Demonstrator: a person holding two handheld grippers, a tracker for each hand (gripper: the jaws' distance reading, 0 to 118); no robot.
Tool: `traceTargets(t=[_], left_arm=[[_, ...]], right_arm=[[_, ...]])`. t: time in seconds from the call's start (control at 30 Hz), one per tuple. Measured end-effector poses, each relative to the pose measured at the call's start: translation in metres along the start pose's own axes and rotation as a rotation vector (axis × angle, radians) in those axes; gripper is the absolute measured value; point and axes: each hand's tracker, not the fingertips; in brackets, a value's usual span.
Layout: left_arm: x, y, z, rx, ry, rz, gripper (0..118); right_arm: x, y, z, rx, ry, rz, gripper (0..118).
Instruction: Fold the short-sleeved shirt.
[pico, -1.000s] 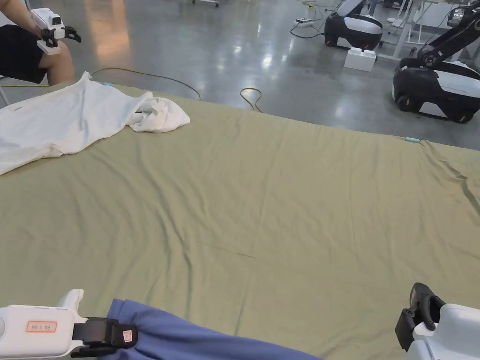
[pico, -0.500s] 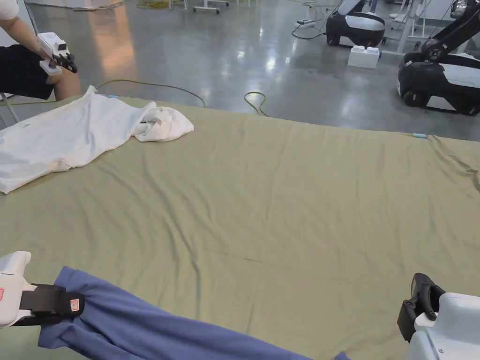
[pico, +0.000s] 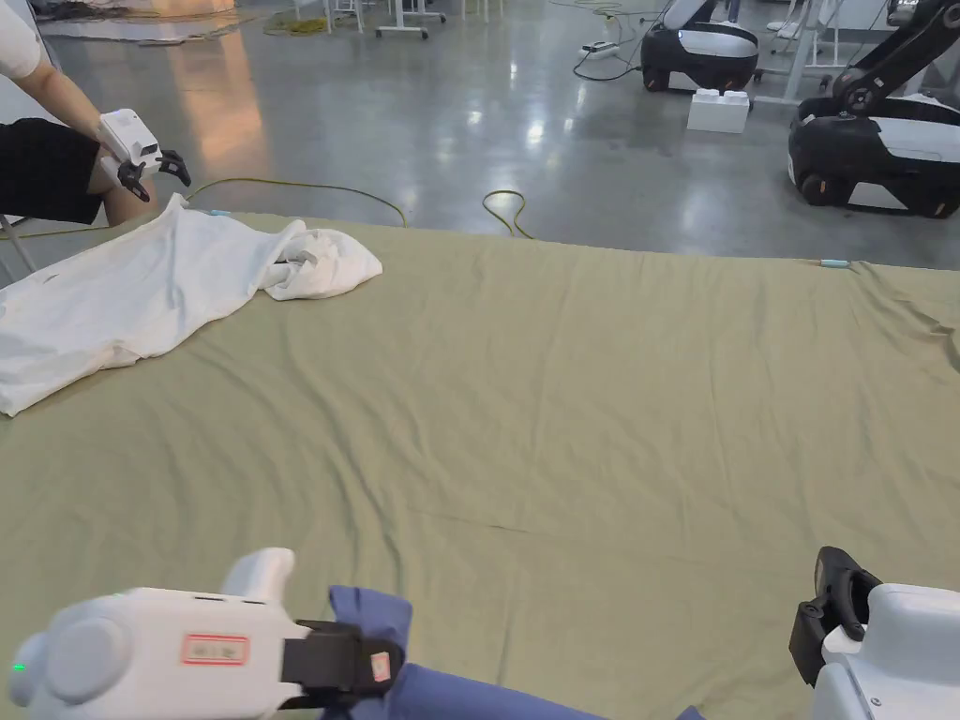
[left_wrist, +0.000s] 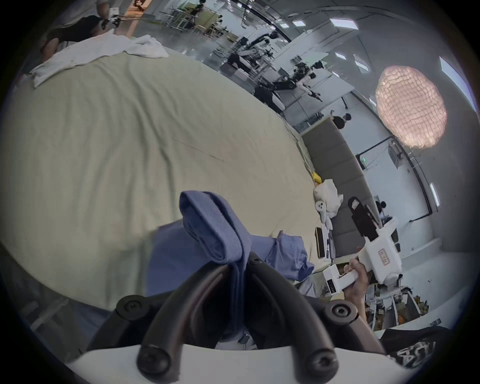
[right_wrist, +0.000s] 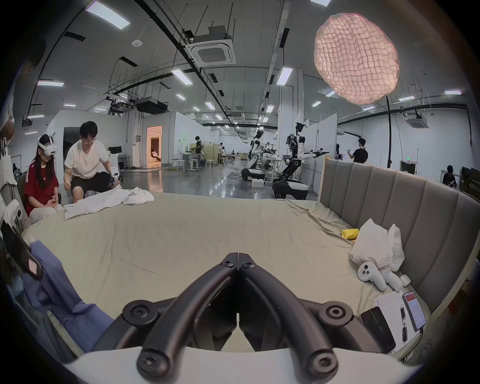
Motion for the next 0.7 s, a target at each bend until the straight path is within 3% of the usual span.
traceTargets(t=[0.33,0.5,0.57,0.63,0.7], left_arm=[[0.038,-0.022,-0.134,-0.219,0.163,-0.07,9],[0.05,-0.028,-0.152,-0.239,0.247,-0.115,11],[0.048,-0.027,-0.152,-0.234,0.246,-0.115,22],[0.047,-0.025,-0.15,-0.228,0.213,-0.101,43],[0.048,-0.023,-0.14,-0.22,0.176,-0.09,49]], right_arm=[[0.017,-0.003,0.007,-0.017,-0.036,0.004,0],[0.025,-0.005,0.008,-0.026,-0.053,0.009,0],[0.026,-0.006,0.009,-0.03,-0.057,0.007,0],[0.027,-0.006,0.009,-0.034,-0.06,0.003,0],[0.027,-0.007,0.009,-0.038,-0.058,-0.001,0]])
